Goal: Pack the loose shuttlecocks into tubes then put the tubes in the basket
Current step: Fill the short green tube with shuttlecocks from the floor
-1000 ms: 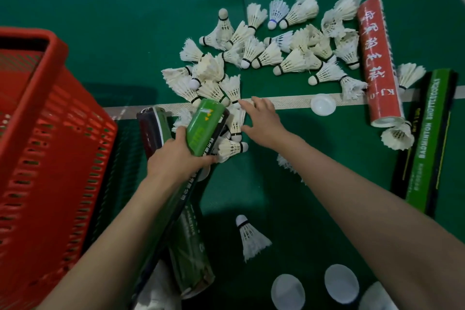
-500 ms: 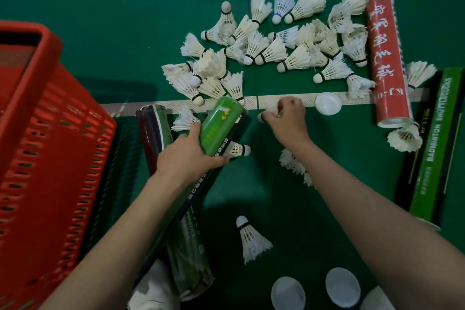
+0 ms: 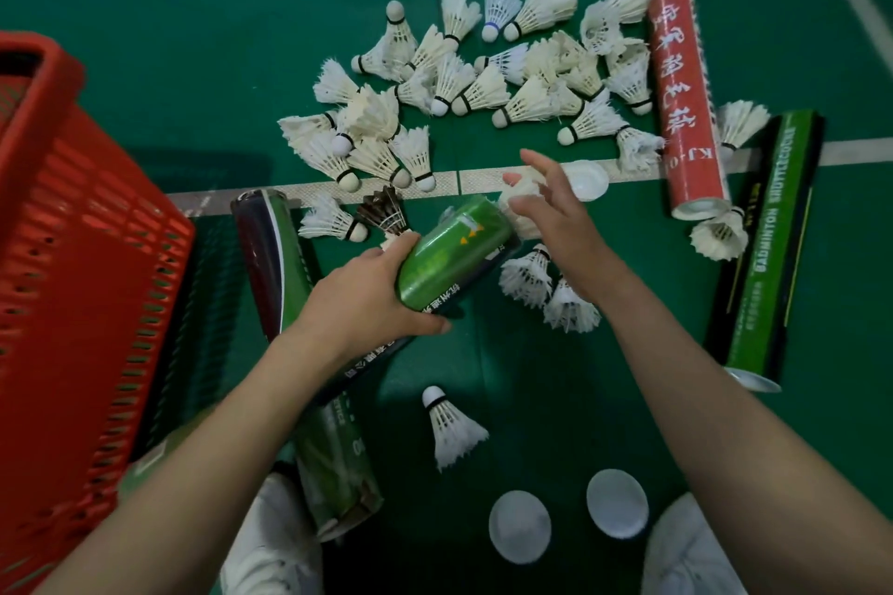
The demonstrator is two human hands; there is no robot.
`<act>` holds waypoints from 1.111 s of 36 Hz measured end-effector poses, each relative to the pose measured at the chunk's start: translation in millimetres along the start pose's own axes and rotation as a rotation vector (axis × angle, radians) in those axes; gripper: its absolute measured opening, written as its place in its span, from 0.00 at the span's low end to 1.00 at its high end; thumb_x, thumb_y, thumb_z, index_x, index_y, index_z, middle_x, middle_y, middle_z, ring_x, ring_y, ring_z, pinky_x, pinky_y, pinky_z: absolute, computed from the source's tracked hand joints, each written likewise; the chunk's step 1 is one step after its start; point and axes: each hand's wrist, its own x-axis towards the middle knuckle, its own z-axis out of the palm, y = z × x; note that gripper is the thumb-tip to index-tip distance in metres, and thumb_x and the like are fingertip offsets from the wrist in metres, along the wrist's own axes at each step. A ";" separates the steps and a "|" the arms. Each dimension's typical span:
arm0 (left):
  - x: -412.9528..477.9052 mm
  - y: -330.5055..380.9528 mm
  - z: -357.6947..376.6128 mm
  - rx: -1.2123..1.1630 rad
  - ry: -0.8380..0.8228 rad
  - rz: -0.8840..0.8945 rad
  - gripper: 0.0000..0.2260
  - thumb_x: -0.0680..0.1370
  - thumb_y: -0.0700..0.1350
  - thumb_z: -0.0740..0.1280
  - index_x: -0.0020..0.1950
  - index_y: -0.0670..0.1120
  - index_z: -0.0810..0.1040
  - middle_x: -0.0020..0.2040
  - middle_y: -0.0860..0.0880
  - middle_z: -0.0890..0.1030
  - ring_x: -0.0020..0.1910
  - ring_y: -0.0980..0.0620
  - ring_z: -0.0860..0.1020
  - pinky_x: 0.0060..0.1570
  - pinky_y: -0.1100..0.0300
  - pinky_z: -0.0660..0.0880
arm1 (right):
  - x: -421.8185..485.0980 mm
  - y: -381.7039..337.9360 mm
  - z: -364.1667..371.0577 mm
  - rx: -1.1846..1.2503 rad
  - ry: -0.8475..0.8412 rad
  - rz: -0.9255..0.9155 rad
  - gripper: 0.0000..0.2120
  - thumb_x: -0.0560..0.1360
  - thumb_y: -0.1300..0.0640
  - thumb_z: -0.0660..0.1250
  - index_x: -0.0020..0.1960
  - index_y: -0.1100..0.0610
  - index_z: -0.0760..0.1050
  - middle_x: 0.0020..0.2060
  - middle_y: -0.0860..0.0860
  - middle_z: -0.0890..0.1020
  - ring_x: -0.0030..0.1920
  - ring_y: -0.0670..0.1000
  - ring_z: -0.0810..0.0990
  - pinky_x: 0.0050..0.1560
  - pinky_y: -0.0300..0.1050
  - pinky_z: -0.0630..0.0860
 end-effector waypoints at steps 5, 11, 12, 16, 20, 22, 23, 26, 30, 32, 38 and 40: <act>-7.1 4.0 0.1 -0.002 -0.002 0.068 0.45 0.63 0.66 0.73 0.74 0.59 0.54 0.64 0.52 0.72 0.58 0.48 0.74 0.57 0.51 0.74 | -13.2 1.7 0.8 0.082 -0.053 0.022 0.20 0.77 0.36 0.51 0.64 0.40 0.71 0.68 0.45 0.72 0.68 0.46 0.70 0.73 0.56 0.61; -13.8 8.4 2.2 0.038 0.017 0.099 0.44 0.63 0.68 0.72 0.73 0.59 0.56 0.61 0.52 0.74 0.56 0.48 0.75 0.54 0.51 0.74 | -29.8 1.8 15.7 0.041 -0.148 0.071 0.28 0.78 0.33 0.43 0.70 0.42 0.67 0.70 0.46 0.69 0.70 0.48 0.68 0.74 0.57 0.57; -13.9 7.9 2.9 0.042 0.014 0.095 0.44 0.63 0.68 0.72 0.73 0.60 0.56 0.60 0.52 0.75 0.55 0.48 0.75 0.54 0.51 0.75 | -30.5 1.3 18.3 0.032 -0.155 0.074 0.28 0.79 0.35 0.42 0.71 0.45 0.66 0.71 0.46 0.69 0.70 0.48 0.68 0.74 0.56 0.58; -10.3 4.1 7.3 0.042 0.015 0.041 0.44 0.62 0.68 0.71 0.73 0.61 0.55 0.60 0.52 0.74 0.55 0.48 0.75 0.53 0.51 0.75 | -27.1 -0.2 20.5 0.006 -0.174 0.092 0.27 0.81 0.39 0.41 0.74 0.47 0.62 0.72 0.48 0.66 0.71 0.48 0.65 0.75 0.50 0.56; -3.1 -6.1 10.0 0.039 0.077 -0.051 0.43 0.63 0.68 0.72 0.72 0.61 0.56 0.58 0.50 0.75 0.53 0.46 0.76 0.51 0.52 0.75 | -10.5 10.4 30.4 -0.024 -0.035 0.131 0.25 0.82 0.41 0.44 0.71 0.50 0.68 0.65 0.50 0.74 0.67 0.49 0.70 0.73 0.52 0.60; 0.0 -14.2 7.8 0.030 0.118 -0.105 0.42 0.64 0.66 0.72 0.73 0.58 0.57 0.57 0.48 0.75 0.53 0.44 0.76 0.49 0.54 0.74 | -1.2 20.7 32.7 -0.086 0.051 0.153 0.23 0.82 0.43 0.49 0.69 0.53 0.70 0.64 0.51 0.75 0.65 0.49 0.71 0.71 0.52 0.63; 1.3 -18.6 6.2 0.027 0.128 -0.134 0.43 0.65 0.66 0.72 0.73 0.57 0.56 0.57 0.47 0.75 0.53 0.44 0.76 0.48 0.54 0.73 | 2.0 25.7 32.8 -0.158 0.058 0.150 0.21 0.82 0.44 0.53 0.69 0.53 0.69 0.64 0.51 0.75 0.64 0.48 0.71 0.70 0.49 0.64; 5.3 -33.4 2.6 0.036 0.153 -0.223 0.43 0.65 0.67 0.71 0.74 0.55 0.56 0.56 0.46 0.76 0.53 0.43 0.76 0.48 0.52 0.74 | 10.1 41.2 35.6 -0.419 -0.016 0.101 0.21 0.80 0.50 0.61 0.71 0.54 0.66 0.68 0.53 0.71 0.67 0.50 0.69 0.67 0.45 0.65; 9.0 -51.7 -0.3 0.044 0.178 -0.318 0.41 0.65 0.67 0.71 0.72 0.55 0.58 0.56 0.45 0.76 0.52 0.43 0.77 0.46 0.52 0.74 | 22.0 50.3 53.0 -0.794 -0.105 -0.067 0.28 0.77 0.54 0.65 0.74 0.56 0.61 0.70 0.56 0.67 0.72 0.55 0.60 0.72 0.48 0.57; 9.6 -57.5 -0.9 0.038 0.176 -0.347 0.41 0.65 0.67 0.71 0.72 0.55 0.59 0.55 0.45 0.76 0.50 0.43 0.77 0.44 0.54 0.73 | 28.0 50.1 64.1 -0.991 -0.165 -0.200 0.29 0.77 0.53 0.66 0.74 0.57 0.60 0.69 0.55 0.67 0.72 0.55 0.59 0.72 0.48 0.56; 11.9 -70.1 -0.3 0.013 0.179 -0.386 0.39 0.64 0.68 0.70 0.69 0.54 0.61 0.50 0.49 0.75 0.44 0.46 0.75 0.41 0.55 0.72 | 47.8 62.1 96.3 -1.246 -0.304 -0.330 0.36 0.71 0.47 0.72 0.72 0.58 0.62 0.65 0.56 0.70 0.68 0.57 0.64 0.68 0.52 0.63; 13.2 -70.3 -1.9 0.003 0.182 -0.395 0.38 0.64 0.68 0.70 0.69 0.54 0.61 0.49 0.49 0.74 0.43 0.46 0.73 0.40 0.56 0.70 | 48.8 66.6 99.7 -1.248 -0.282 -0.351 0.33 0.73 0.51 0.70 0.72 0.58 0.62 0.64 0.57 0.71 0.66 0.58 0.67 0.67 0.52 0.63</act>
